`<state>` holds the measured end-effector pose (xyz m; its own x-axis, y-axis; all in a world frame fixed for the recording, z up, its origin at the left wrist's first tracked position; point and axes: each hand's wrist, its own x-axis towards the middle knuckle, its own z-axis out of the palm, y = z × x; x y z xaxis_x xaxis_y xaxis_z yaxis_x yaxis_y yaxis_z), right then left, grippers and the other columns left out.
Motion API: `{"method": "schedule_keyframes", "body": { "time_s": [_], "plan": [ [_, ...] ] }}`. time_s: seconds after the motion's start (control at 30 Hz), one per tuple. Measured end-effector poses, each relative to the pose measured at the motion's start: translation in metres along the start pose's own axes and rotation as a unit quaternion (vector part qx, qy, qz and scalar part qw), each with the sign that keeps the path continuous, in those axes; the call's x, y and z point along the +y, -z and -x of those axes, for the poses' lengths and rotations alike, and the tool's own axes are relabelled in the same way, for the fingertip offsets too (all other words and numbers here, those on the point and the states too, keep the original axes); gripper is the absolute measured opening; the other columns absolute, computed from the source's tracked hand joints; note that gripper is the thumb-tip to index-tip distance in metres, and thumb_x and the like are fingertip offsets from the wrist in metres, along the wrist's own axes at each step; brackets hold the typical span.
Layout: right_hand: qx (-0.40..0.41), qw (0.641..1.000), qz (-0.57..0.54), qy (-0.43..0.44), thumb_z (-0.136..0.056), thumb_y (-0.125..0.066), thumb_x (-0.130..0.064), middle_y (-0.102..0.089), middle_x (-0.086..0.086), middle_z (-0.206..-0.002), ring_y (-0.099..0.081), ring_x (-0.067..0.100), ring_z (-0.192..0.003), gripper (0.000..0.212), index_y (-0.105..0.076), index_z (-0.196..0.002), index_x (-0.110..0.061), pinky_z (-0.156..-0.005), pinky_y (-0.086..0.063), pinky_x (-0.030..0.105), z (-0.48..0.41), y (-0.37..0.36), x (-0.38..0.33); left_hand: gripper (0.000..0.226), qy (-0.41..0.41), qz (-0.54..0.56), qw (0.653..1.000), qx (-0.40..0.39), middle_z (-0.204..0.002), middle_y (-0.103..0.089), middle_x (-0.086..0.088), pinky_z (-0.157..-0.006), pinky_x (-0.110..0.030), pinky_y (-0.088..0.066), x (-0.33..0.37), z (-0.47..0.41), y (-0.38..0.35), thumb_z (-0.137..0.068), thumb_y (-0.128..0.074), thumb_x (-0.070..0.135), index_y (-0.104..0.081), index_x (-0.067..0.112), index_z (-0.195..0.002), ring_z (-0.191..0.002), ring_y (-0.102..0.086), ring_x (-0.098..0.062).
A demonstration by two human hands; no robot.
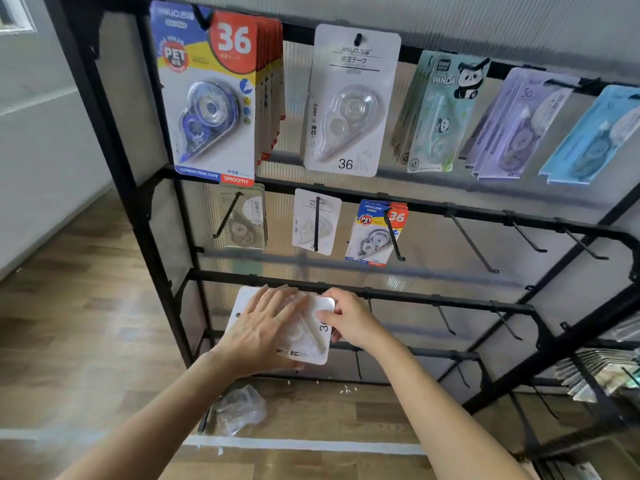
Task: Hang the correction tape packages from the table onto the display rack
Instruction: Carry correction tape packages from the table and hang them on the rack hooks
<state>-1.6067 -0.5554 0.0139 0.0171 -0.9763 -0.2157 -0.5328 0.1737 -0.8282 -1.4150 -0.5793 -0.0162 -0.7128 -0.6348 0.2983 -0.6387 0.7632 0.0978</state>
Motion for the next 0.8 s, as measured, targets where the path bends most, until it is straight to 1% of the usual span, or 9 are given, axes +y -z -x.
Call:
{"method": "schedule_keyframes", "body": {
  "time_s": [0.07,0.1,0.2,0.3,0.37,0.47,0.53,0.63,0.8],
  "plan": [
    [0.025,1.0,-0.004,-0.012,-0.093,-0.056,-0.01,-0.059,0.003,-0.071,-0.057,0.015,-0.054,0.005,-0.053,-0.096,-0.013,-0.052,-0.05,0.027,0.004,-0.001,0.001,0.111,0.015,0.01,1.0,0.007,-0.153,-0.025,-0.006,-0.118,-0.042,0.0,-0.001,0.004,0.002,-0.062,-0.066,0.073,-0.025,0.019,-0.149,-0.144,-0.018,-0.025],
    [0.042,0.999,-0.026,-0.017,-0.093,-0.055,-0.008,-0.059,0.005,-0.072,-0.055,0.012,-0.05,0.005,-0.052,-0.093,-0.012,-0.049,-0.049,0.024,0.006,-0.001,0.003,0.111,0.024,0.019,0.999,0.02,-0.156,-0.018,-0.005,-0.118,-0.042,0.005,-0.002,0.006,0.003,-0.063,-0.064,0.074,-0.02,0.02,-0.149,-0.146,-0.01,-0.024],
    [0.088,0.985,-0.149,-0.029,-0.093,-0.051,0.0,-0.06,0.008,-0.08,-0.057,0.012,-0.057,0.013,-0.05,-0.088,-0.012,-0.048,-0.049,0.021,0.017,-0.005,0.011,0.109,0.085,0.084,0.989,0.082,-0.155,-0.011,-0.003,-0.117,-0.05,-0.004,0.002,0.01,0.007,-0.064,-0.061,0.073,-0.017,0.019,-0.149,-0.145,-0.007,-0.022],
    [0.113,0.959,-0.258,-0.036,-0.094,-0.051,0.002,-0.063,0.01,-0.089,-0.064,0.018,-0.071,0.012,-0.051,-0.094,-0.01,-0.055,-0.055,0.024,0.028,-0.013,0.021,0.107,0.179,0.198,0.952,0.149,-0.154,-0.018,-0.004,-0.115,-0.041,-0.014,0.007,0.011,0.007,-0.068,-0.057,0.072,-0.016,0.016,-0.149,-0.141,-0.014,-0.015],
    [0.127,0.942,-0.31,-0.04,-0.093,-0.051,0.003,-0.063,0.012,-0.09,-0.064,0.017,-0.072,0.012,-0.051,-0.094,-0.009,-0.055,-0.054,0.024,0.033,-0.021,0.025,0.107,0.248,0.334,0.895,0.16,-0.149,-0.028,0.001,-0.111,-0.032,-0.027,0.013,0.009,0.008,-0.069,-0.066,0.066,-0.015,0.018,-0.15,-0.137,-0.026,-0.012],
    [0.123,0.918,-0.375,-0.041,-0.093,-0.051,0.004,-0.065,0.01,-0.088,-0.066,0.015,-0.071,0.013,-0.051,-0.098,-0.008,-0.054,-0.053,0.023,0.037,-0.034,0.026,0.092,0.289,0.557,0.767,0.135,-0.125,-0.052,0.006,-0.085,-0.022,-0.05,0.022,0.001,0.009,-0.066,-0.077,0.041,-0.024,0.031,-0.141,-0.118,-0.054,-0.015],
    [0.115,0.908,-0.401,-0.036,-0.093,-0.051,0.004,-0.066,0.009,-0.087,-0.068,0.013,-0.07,0.014,-0.052,-0.099,-0.009,-0.056,-0.053,0.024,0.039,-0.042,0.025,0.072,0.279,0.612,0.725,0.149,-0.115,-0.062,-0.002,-0.077,-0.025,-0.054,0.026,-0.002,0.007,-0.069,-0.082,0.025,-0.039,0.029,-0.127,-0.106,-0.063,-0.018],
    [0.103,0.903,-0.417,-0.032,-0.092,-0.052,0.004,-0.066,0.01,-0.089,-0.068,0.013,-0.07,0.016,-0.052,-0.103,-0.008,-0.057,-0.054,0.025,0.044,-0.052,0.025,0.069,0.262,0.63,0.712,0.164,-0.114,-0.064,-0.007,-0.077,-0.028,-0.055,0.03,-0.003,0.007,-0.068,-0.082,0.008,-0.043,0.021,-0.124,-0.102,-0.064,-0.018],
    [0.08,0.935,-0.345,-0.006,-0.09,-0.056,0.006,-0.063,0.008,-0.088,-0.066,0.007,-0.071,0.016,-0.053,-0.1,-0.006,-0.058,-0.054,0.023,0.054,-0.054,0.036,0.074,0.237,0.638,0.719,0.14,-0.114,-0.065,-0.007,-0.082,-0.036,-0.054,0.029,0.015,0.006,-0.062,-0.081,0.019,-0.042,0.019,-0.125,-0.104,-0.064,-0.023]
  ]
}}
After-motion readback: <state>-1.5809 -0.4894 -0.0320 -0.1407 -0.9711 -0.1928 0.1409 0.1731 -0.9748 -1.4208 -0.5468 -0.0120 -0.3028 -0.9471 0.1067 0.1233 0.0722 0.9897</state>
